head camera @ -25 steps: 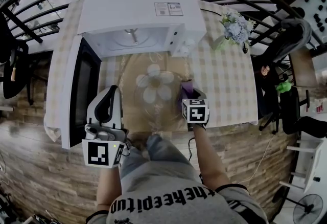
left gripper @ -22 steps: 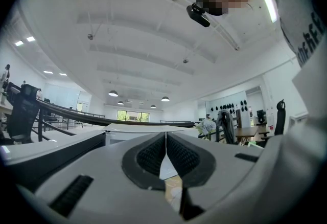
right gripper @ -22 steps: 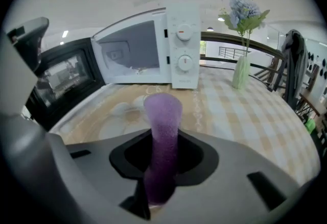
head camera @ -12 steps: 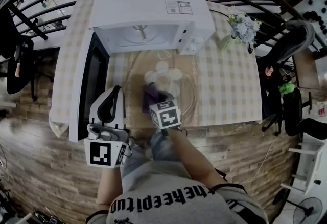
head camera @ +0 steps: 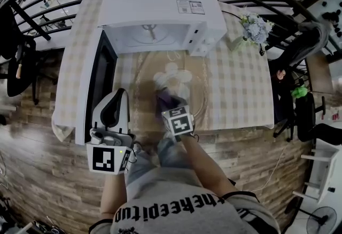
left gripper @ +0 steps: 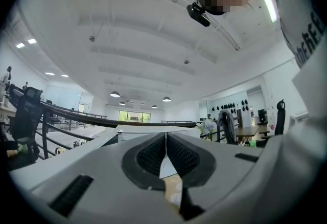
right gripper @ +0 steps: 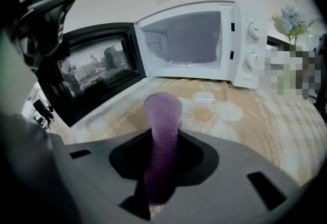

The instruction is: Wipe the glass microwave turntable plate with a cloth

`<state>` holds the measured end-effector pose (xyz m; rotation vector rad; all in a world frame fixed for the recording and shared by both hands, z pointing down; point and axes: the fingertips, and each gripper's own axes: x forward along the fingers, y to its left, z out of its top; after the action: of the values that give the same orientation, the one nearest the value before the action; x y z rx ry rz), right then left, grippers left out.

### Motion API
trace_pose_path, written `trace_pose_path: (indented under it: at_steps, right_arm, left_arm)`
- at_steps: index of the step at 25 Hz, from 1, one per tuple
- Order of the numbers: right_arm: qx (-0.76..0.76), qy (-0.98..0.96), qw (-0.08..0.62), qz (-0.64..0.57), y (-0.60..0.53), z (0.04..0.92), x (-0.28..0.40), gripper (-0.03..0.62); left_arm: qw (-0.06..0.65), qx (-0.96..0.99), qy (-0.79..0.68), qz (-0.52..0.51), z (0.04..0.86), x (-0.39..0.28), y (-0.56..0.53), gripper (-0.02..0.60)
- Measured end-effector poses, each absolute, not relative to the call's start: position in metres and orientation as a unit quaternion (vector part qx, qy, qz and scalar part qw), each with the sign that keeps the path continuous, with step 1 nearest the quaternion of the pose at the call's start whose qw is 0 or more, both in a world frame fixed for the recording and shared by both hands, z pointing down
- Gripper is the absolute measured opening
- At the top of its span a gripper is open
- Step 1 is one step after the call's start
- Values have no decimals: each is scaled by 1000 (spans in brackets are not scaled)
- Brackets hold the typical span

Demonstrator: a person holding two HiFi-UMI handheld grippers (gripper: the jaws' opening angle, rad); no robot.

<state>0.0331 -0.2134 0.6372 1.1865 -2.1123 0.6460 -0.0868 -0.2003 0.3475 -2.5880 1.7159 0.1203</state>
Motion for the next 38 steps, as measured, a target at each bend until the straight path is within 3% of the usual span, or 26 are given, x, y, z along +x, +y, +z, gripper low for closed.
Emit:
trace_pose_path:
  at_steps: [28, 38]
  right_arm:
    - [578, -713, 291, 269, -205, 639, 224, 110]
    - [599, -691, 292, 278, -199, 637, 238, 110]
  left_arm:
    - [24, -850, 524, 42, 344, -21, -201, 11]
    - [30, -848, 527, 41, 340, -27, -194, 11]
